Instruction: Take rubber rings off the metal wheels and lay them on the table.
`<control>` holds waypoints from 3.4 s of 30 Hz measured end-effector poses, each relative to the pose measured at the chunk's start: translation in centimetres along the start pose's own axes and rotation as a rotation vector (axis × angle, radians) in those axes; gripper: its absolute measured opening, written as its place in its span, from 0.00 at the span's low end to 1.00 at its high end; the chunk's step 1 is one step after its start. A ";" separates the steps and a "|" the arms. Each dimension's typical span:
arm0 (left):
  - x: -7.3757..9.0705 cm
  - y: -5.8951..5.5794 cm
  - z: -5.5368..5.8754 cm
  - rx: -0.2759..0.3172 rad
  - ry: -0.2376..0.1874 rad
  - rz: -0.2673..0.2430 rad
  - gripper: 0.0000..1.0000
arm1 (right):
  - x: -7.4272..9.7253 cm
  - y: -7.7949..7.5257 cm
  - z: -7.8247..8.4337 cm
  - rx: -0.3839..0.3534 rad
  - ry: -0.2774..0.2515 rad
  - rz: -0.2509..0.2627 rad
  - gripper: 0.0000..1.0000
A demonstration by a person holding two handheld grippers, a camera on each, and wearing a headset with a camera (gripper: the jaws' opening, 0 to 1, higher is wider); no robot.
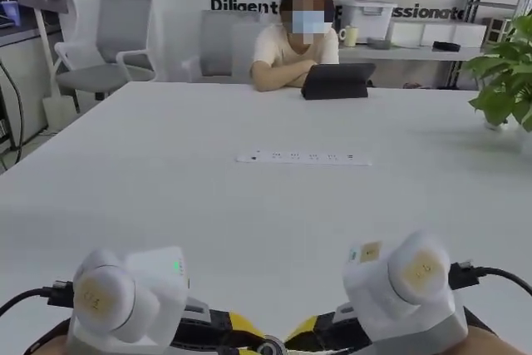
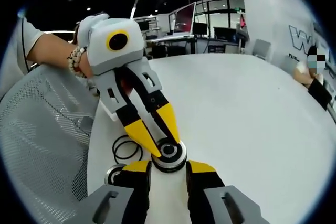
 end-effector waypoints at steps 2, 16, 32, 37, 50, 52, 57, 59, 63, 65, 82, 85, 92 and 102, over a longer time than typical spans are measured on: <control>0.0 0.0 0.0 0.000 0.000 0.000 0.07 | -0.1 0.0 0.1 0.022 0.012 -0.004 0.22; -0.1 0.1 0.0 0.002 -0.003 0.000 0.07 | 0.6 -0.3 0.1 0.036 0.030 -0.009 0.15; 0.0 0.1 0.0 0.002 -0.003 -0.001 0.07 | 0.4 -0.2 0.0 -0.015 0.001 -0.003 0.20; 0.0 0.1 0.1 0.001 -0.003 -0.001 0.07 | 0.6 -0.2 0.1 -0.025 0.001 -0.013 0.17; 0.0 0.1 0.0 0.006 -0.002 -0.005 0.07 | 0.8 -0.3 0.3 0.035 0.037 -0.006 0.06; 0.0 0.1 0.0 0.009 -0.002 -0.007 0.07 | 0.9 -0.4 0.4 0.047 0.042 0.000 0.02; 0.0 0.1 0.0 0.012 -0.001 -0.010 0.07 | 1.0 -0.6 0.2 0.041 0.045 0.024 0.00; 0.0 0.1 0.0 0.015 -0.001 -0.012 0.07 | 1.0 -0.8 0.2 0.016 0.044 0.035 0.00; 0.0 0.1 0.0 0.014 -0.001 -0.015 0.07 | 1.3 -0.9 0.0 -0.074 0.029 0.050 0.00; 0.0 0.1 0.0 0.015 -0.001 -0.015 0.07 | 1.5 -1.1 0.0 -0.156 0.009 0.047 0.00; -0.2 -0.2 -0.2 0.007 0.001 -0.013 0.07 | 2.0 -1.3 0.1 -0.448 -0.075 0.017 0.00; -0.3 -0.2 -0.2 0.004 0.002 -0.012 0.07 | 2.1 -1.3 0.2 -0.464 -0.087 0.008 0.00; -0.2 -0.3 -0.2 0.001 0.000 -0.013 0.07 | 2.0 -1.1 0.0 -0.455 -0.085 0.005 0.00; -0.3 -0.4 -0.2 -0.003 0.002 -0.016 0.07 | 2.0 -0.8 -0.4 -0.437 -0.084 -0.003 0.00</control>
Point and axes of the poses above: the centre of the closed fingertips' face, and the gripper's own axes: x roughly backward along the fingers, y roughly to its left, z roughly out of its underside, the point moved 10 cm from there along x, roughly backward along the fingers, and after that the axes turned 8 degrees about -z, right-handed, at the moved point
